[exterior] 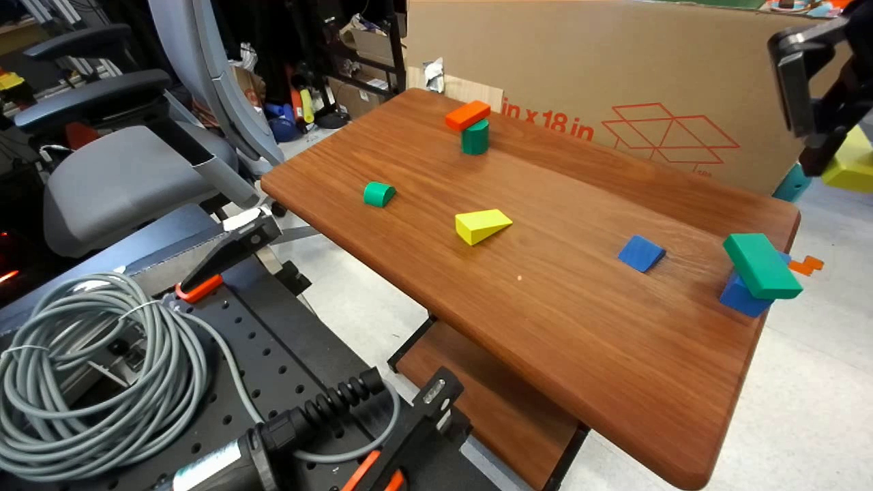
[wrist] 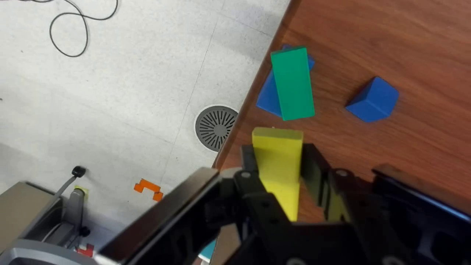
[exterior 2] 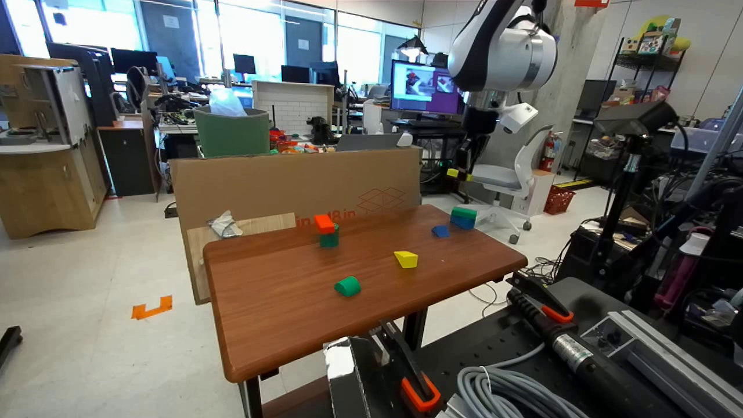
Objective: Remove the yellow bar from the toy tower and put it on the table
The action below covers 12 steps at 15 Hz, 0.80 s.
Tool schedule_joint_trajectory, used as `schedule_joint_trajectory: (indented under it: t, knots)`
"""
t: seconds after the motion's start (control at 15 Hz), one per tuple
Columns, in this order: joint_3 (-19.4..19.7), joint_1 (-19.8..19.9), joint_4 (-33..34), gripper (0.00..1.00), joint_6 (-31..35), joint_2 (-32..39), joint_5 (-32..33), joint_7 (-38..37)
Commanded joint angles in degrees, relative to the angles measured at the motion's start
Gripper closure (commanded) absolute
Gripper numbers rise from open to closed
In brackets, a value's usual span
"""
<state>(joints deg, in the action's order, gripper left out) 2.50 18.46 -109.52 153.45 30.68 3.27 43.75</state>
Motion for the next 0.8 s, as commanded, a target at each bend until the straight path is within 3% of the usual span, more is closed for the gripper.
schedule_joint_trajectory:
  t: [0.0,0.4,0.73]
  knots:
    - [-2.1,3.3,-7.4,0.9,2.4,-7.3,-1.1,4.9]
    - [-2.9,6.8,-14.5,0.9,-2.3,-15.3,-6.2,17.3]
    - [-0.3,6.0,-17.5,0.9,-9.3,-18.8,-9.7,27.6]
